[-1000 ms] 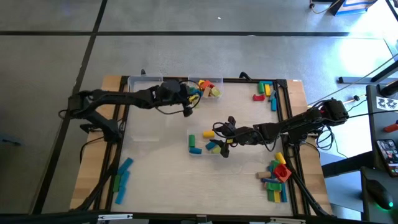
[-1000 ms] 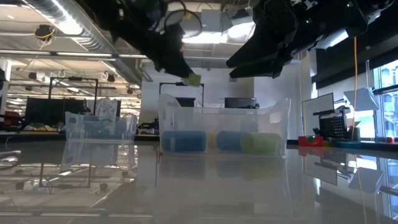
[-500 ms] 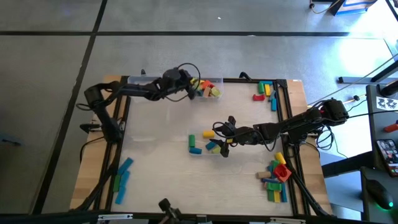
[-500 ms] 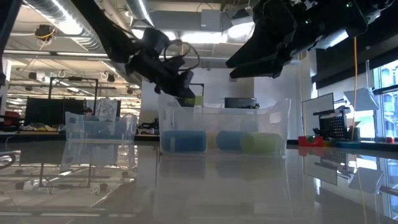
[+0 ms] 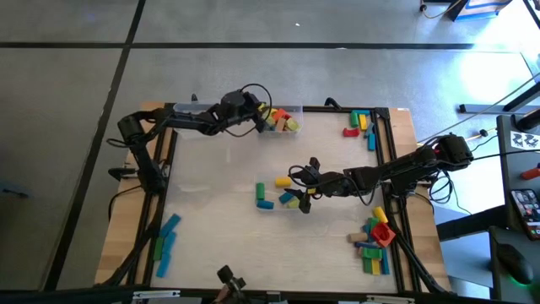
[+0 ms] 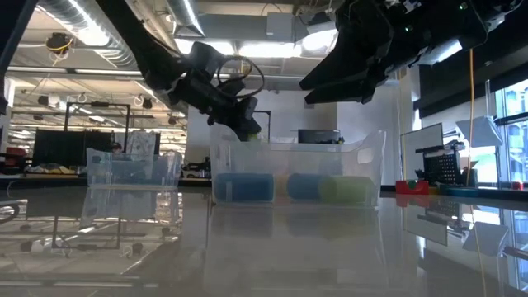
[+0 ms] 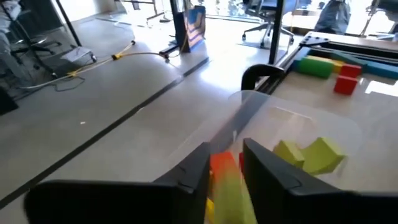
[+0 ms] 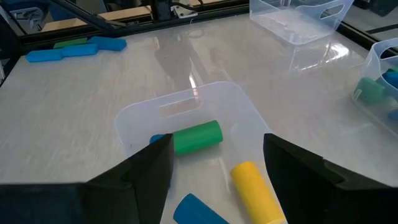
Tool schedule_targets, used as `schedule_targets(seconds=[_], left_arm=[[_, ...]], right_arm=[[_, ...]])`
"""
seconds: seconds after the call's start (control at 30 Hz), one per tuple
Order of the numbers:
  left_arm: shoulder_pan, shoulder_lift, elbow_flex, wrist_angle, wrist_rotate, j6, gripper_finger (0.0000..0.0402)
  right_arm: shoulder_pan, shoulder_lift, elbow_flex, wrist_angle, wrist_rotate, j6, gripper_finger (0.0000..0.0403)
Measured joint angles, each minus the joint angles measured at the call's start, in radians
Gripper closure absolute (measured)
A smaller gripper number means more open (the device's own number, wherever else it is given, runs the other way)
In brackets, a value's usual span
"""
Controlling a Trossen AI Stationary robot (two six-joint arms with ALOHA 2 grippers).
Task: Sort blocks by size
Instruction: Put the light green arch block into the top right transparent bin, then put the green cylindrical block into the bottom transparent bin
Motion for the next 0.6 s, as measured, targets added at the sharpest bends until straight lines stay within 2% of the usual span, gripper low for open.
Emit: schedule_targets(seconds=[0.1,0.27,0.43,0.53,0.6], left_arm=[[-0.010,-0.004,0.019,-0.052,0.001,0.033,0.0278],[-0.027,-0.084,0.057,-0.251,0.000,0.045,0.0243],[-0.065,-0.220,0.056,-0.451,0.000,0.085,0.0240],[-0.094,-0.321,0.053,-0.520,-0.002,0.086,0.0249],[-0.115,-0.389,0.037,-0.547,-0.003,0.086,0.0255]], right_arm=[[0.000,0.000,0.000,0.000,0.000,0.000,0.0157],[0.000,0.000,0.000,-0.003,0.000,0.000,0.0157],[0.000,0.000,0.000,0.011,0.000,0.000,0.0157],[0.000,0.000,0.000,0.016,0.004,0.000,0.0157],[0.000,-0.003,0.000,0.013,0.042,-0.002,0.0157]])
